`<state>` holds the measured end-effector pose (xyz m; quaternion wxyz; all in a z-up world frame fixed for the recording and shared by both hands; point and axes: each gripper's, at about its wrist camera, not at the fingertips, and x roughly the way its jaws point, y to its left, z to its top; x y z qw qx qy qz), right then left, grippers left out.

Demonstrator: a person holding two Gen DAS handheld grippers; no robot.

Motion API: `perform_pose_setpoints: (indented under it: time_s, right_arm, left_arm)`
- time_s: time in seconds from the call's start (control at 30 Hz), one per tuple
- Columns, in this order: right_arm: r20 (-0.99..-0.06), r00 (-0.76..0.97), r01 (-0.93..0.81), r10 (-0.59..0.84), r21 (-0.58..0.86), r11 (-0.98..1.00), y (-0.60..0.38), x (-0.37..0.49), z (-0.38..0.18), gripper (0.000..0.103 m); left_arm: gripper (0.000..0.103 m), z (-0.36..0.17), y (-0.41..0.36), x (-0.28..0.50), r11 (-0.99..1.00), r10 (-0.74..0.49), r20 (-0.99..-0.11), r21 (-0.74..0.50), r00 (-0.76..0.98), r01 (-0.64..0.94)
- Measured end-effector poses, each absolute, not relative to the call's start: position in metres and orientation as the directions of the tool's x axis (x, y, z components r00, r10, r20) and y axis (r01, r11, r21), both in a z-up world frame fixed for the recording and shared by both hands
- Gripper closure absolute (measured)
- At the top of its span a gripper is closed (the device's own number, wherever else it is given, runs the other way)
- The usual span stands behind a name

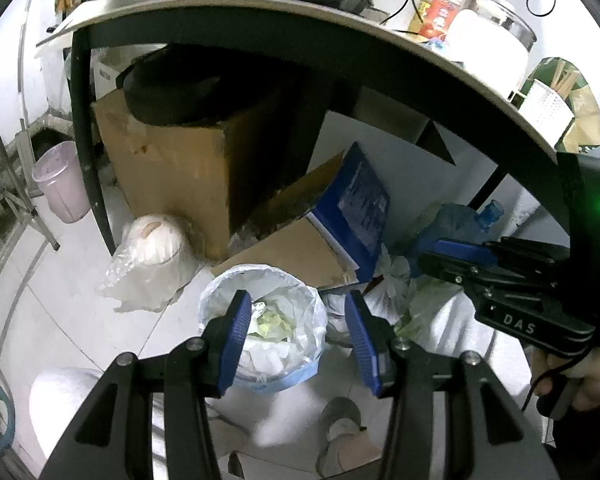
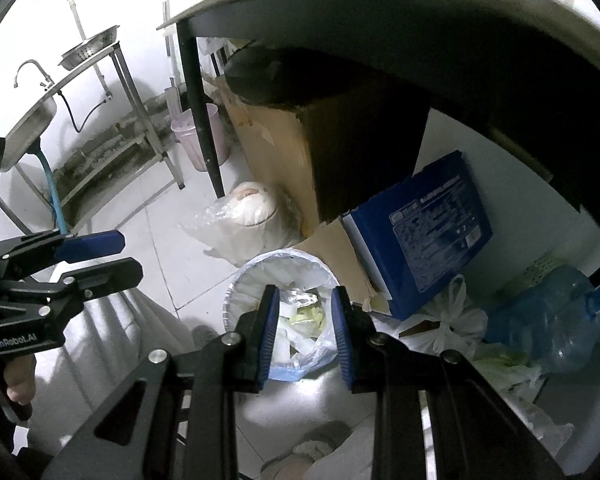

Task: Collect trash
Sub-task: 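Raise both open grippers from the bin back up to the counter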

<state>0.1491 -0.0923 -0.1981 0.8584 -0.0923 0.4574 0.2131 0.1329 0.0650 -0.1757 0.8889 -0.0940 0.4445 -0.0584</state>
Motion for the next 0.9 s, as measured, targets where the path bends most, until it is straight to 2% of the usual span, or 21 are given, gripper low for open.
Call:
perform_pose_setpoints:
  time_s: [0.9]
  right_arm:
    - [-0.751, 0.584, -0.441, 0.309, 0.027, 0.897, -0.127, 0.110, -0.130, 0.078]
  left_arm:
    - [0.055, -0.102, 0.032, 0.110, 0.982, -0.181, -0.717, -0.168, 0.674, 0.085]
